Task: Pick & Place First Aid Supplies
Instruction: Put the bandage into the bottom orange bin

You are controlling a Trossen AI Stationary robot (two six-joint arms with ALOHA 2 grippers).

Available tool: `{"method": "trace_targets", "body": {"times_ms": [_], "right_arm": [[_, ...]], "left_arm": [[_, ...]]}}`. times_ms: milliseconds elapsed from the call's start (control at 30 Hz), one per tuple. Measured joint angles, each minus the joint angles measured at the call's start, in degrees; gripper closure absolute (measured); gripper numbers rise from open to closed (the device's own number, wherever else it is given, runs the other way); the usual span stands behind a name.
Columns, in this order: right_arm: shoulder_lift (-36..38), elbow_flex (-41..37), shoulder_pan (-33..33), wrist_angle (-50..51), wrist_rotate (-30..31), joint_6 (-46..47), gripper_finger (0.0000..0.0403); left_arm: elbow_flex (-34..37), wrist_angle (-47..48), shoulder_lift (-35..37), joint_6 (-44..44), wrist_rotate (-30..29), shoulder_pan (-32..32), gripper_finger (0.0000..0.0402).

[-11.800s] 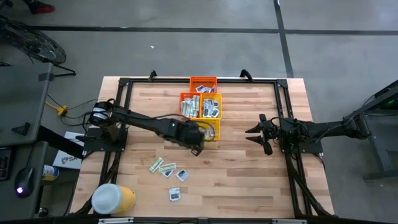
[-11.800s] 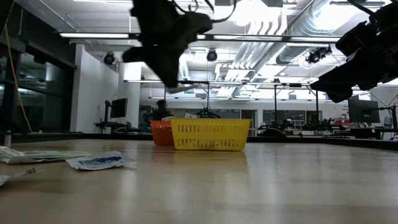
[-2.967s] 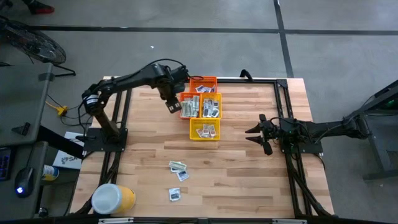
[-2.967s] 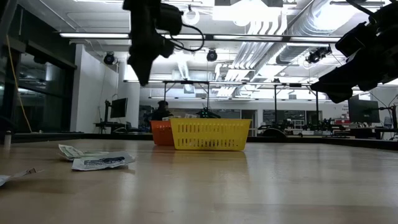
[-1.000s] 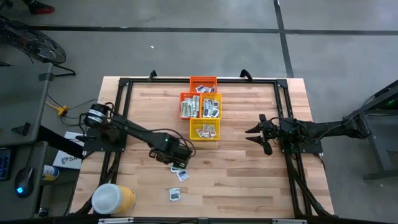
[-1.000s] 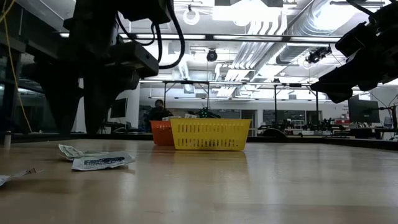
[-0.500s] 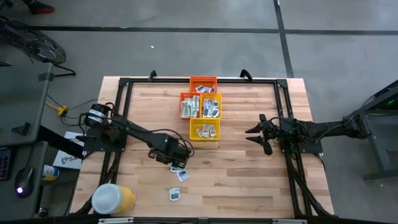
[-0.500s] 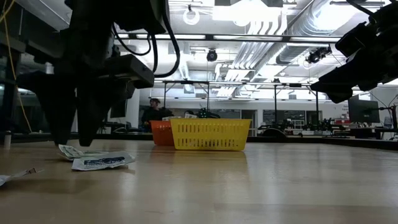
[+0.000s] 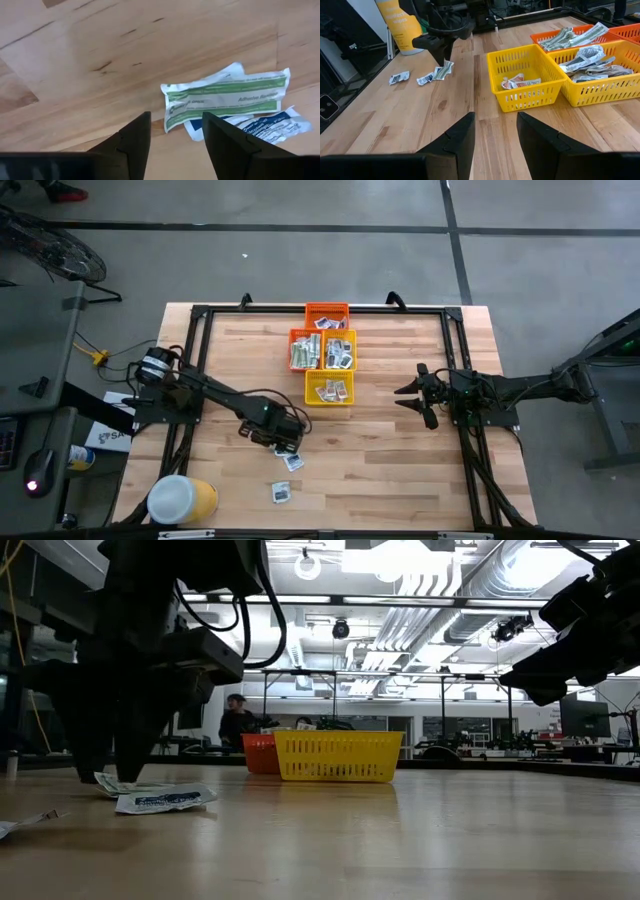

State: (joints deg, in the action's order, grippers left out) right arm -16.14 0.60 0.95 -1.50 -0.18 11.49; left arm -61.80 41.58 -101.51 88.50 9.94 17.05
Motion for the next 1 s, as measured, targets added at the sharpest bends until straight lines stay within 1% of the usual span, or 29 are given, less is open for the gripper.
{"method": "trace_targets", "body": {"times_ms": [267, 1000], "right_arm": [[0.00, 0.00, 0.00, 0.00, 0.02, 0.00, 0.0263], [0.00, 0.00, 0.00, 0.00, 0.00, 0.00, 0.0263]], "left_arm": [[0.00, 0.04, 0.00, 0.50, 0.19, 1.06, 0.0275], [0.00, -0.04, 0.00, 0.69, -0.63, 1.00, 0.0392]]}}
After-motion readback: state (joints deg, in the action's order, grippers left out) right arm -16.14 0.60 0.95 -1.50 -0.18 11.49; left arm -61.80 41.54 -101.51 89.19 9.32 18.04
